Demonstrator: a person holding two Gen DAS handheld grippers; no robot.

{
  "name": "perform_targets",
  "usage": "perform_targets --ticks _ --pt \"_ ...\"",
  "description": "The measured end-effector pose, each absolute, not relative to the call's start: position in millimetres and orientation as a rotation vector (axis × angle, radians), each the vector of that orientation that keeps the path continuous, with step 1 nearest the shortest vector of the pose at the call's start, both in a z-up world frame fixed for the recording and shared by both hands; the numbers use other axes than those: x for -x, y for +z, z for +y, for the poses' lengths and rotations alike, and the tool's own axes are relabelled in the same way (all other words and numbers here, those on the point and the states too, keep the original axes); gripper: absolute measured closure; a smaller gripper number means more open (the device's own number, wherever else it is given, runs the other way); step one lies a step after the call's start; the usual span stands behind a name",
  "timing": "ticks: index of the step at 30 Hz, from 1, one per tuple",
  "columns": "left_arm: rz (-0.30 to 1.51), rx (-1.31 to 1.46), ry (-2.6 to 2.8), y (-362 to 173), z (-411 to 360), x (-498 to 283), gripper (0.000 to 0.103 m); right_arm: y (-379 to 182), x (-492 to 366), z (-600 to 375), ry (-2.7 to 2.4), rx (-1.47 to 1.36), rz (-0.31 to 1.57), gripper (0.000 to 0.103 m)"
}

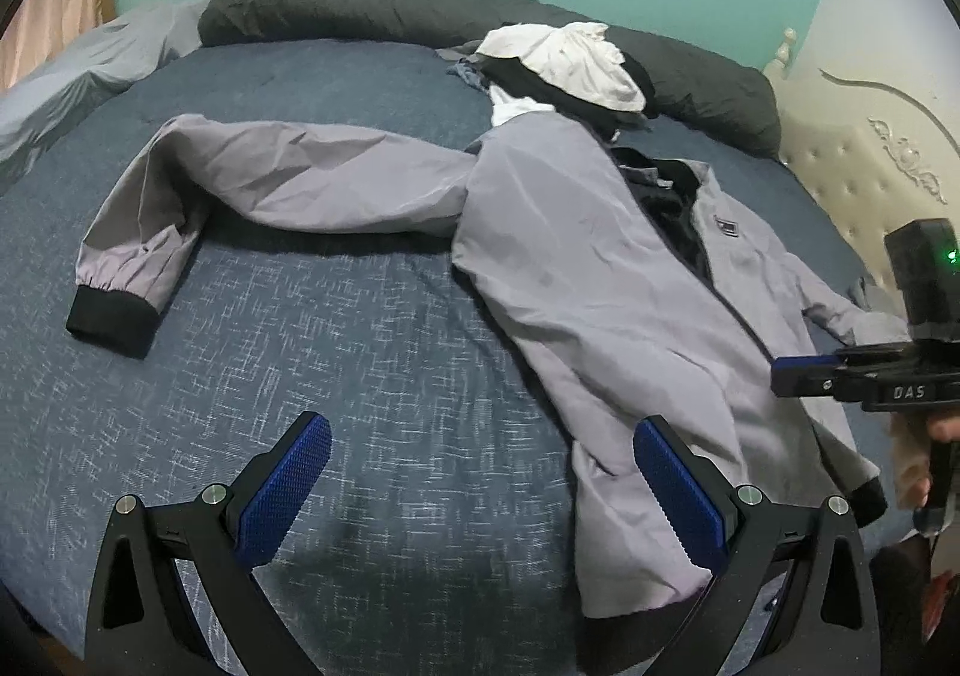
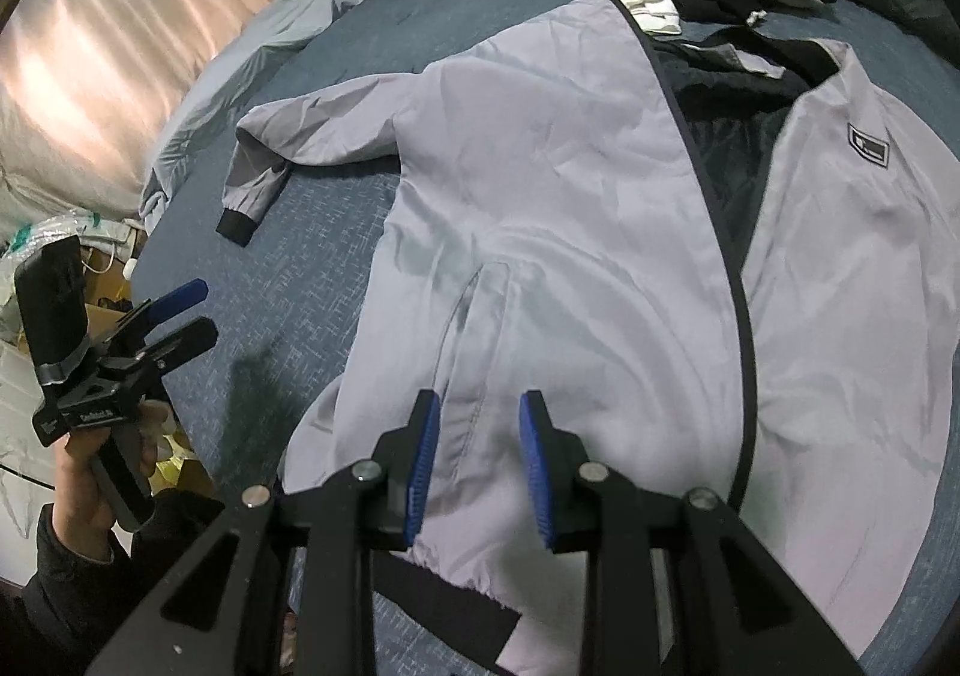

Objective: Fold clothes

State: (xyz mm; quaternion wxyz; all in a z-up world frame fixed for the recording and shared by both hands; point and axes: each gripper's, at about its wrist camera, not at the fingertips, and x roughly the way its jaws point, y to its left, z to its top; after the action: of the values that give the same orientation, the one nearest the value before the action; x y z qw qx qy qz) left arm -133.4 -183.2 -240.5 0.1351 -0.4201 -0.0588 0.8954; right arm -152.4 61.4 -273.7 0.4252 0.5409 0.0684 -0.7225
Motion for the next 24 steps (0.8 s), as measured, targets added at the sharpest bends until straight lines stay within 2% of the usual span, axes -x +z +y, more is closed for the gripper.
perform_targets --ticks 16,24 --pt "-0.008 1.176 2.509 -236.9 -124.9 98.1 0.0 -258.9 145.0 115.0 -1.866 -1.342 0.093 0.076" --pt "-0.047 1.18 2.481 -236.5 -116.6 89.9 0.0 -253.2 143.3 130.9 -1.875 -1.326 0.071 0.076"
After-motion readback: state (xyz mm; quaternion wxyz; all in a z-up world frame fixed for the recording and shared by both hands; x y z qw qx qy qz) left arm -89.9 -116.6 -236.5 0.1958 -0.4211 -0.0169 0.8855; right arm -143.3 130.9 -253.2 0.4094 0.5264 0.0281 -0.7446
